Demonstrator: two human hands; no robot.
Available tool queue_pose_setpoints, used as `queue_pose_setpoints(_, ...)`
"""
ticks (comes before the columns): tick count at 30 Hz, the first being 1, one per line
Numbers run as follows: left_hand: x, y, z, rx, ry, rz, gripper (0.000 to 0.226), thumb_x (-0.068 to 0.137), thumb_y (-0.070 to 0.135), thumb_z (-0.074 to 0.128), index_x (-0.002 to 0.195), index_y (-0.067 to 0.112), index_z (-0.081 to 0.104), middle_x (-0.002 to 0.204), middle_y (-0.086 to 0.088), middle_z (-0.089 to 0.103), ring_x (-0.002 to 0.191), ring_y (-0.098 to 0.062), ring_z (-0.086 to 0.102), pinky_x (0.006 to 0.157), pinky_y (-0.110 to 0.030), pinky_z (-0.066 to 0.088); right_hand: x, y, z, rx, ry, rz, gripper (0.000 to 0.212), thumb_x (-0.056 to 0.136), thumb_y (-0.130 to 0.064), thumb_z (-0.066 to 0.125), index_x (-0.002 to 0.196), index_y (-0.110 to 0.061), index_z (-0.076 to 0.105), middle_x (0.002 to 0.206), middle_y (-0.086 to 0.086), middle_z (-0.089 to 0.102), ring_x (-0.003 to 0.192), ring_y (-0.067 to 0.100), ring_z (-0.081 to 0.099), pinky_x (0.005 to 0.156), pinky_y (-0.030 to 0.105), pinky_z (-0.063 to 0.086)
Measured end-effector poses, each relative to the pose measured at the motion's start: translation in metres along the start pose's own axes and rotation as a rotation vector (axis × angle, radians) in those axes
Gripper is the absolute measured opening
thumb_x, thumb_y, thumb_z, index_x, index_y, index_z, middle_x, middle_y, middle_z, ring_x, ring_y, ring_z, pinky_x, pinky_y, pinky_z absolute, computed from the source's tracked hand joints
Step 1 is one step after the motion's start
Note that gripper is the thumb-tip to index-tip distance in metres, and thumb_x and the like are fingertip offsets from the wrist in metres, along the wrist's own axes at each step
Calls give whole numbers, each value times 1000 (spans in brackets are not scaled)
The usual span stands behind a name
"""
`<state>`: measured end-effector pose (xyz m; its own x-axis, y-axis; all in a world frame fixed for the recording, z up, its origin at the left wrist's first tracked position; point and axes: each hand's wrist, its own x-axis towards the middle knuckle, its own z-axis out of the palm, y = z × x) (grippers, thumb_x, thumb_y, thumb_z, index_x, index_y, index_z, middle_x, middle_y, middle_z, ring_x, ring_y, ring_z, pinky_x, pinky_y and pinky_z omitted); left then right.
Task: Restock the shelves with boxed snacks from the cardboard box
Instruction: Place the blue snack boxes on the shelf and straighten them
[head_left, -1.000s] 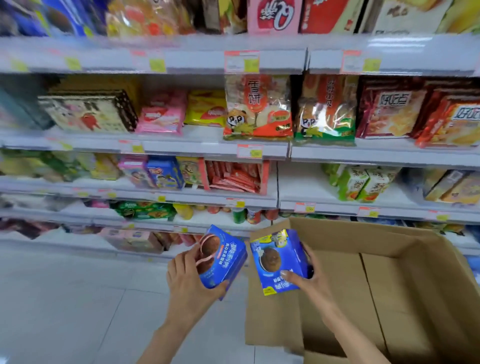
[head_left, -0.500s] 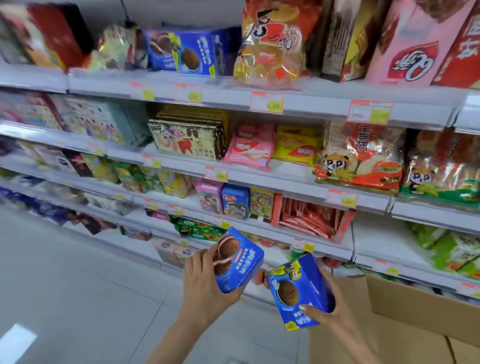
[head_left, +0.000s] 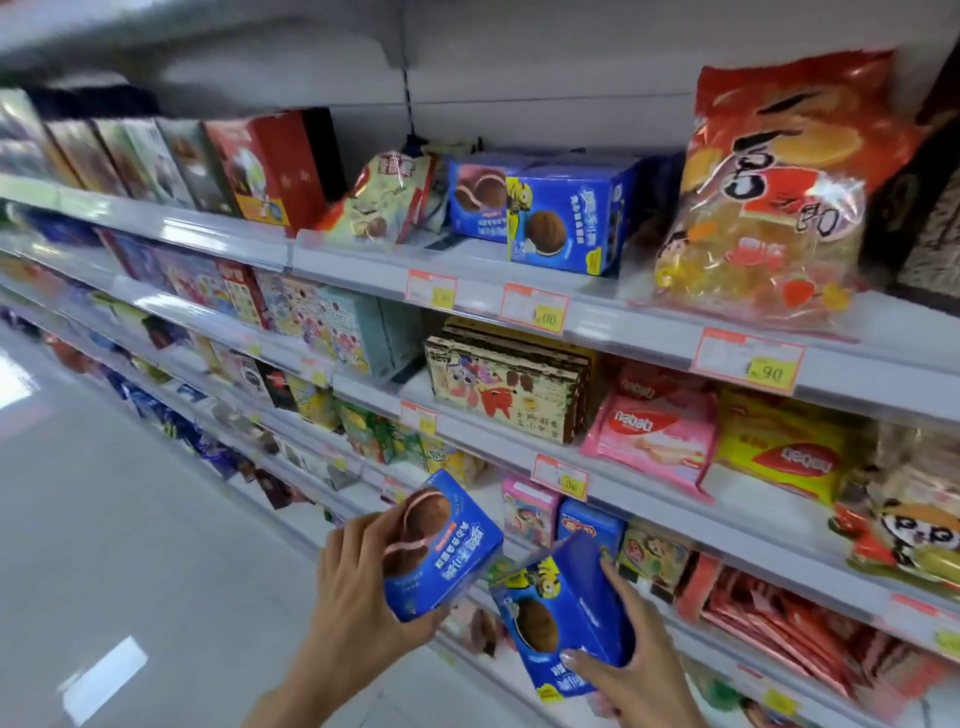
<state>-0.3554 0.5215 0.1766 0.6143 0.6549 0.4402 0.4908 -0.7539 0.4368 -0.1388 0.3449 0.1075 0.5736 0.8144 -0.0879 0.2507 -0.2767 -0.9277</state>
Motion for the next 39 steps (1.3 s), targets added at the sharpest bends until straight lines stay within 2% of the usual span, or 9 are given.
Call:
queue_pose_setpoints(7,63,-56,-43,-21,115,67,91,49,59,66,127,20,41,113,8,42,96,-12,38,80,-33,38,58,-67,31,-66,46,-142,111,33,-89,65,132,-64,22,136,-28,32,126,3,38,106,33,36)
queue_pose_setpoints(10,104,-71,-70,-78,168,193,89,52,56,66,129,19,39,115,9,41,101,-9,37,81,-22,34,70,-99,41,-44,119,-176,104,34,-84,70,127,-70,24,133,-34,33,123,-4,39,103,31,38)
queue_pose_setpoints(13,152,-79,-104,-139,220,337,88,56,52,67,131,17,37,117,9,40,103,-15,40,83,-29,36,74,-129,48,-1,236,-220,103,36,-77,76,126,-70,28,129,-40,38,122,-13,39,98,26,40)
queue_pose_setpoints(17,230,-72,-145,-181,310,565,87,60,49,67,132,9,36,122,4,40,111,-12,38,93,-28,34,73,-167,54,18,374,-278,105,32,-76,79,127,-64,36,129,-31,48,121,-5,46,99,29,42)
queue_pose_setpoints(20,292,-58,-166,-225,273,663,89,62,52,66,133,7,38,120,7,39,108,-9,36,94,-20,32,67,-195,57,47,460,-334,97,26,-74,79,116,-67,43,124,-38,49,115,-14,48,90,13,45)
queue_pose_setpoints(29,421,-14,-159,-278,52,633,103,47,66,54,134,11,41,117,-4,46,113,-24,40,96,-31,33,53,-248,43,-20,561,-396,103,29,-72,81,123,-61,43,123,-28,53,115,-4,52,87,20,50)
queue_pose_setpoints(33,468,13,-140,-230,-34,512,112,42,73,50,137,15,37,131,-10,44,122,-27,39,102,-36,35,58,-270,35,-22,627,-477,92,42,-46,86,123,-58,46,125,-27,52,117,0,52,83,21,52)
queue_pose_setpoints(36,498,25,-125,-172,-104,368,100,45,77,53,124,16,44,126,-11,50,114,-28,47,97,-41,42,61,-291,27,-55,698,-496,87,46,-44,84,121,-61,45,124,-30,50,117,-2,51,81,22,54)
queue_pose_setpoints(39,511,36,-104,-103,-67,318,71,71,67,61,112,11,46,120,-15,53,110,-34,47,90,-39,40,72,-316,11,-146,811,-541,80,45,-57,75,120,-58,47,123,-24,49,116,1,50,85,19,50)
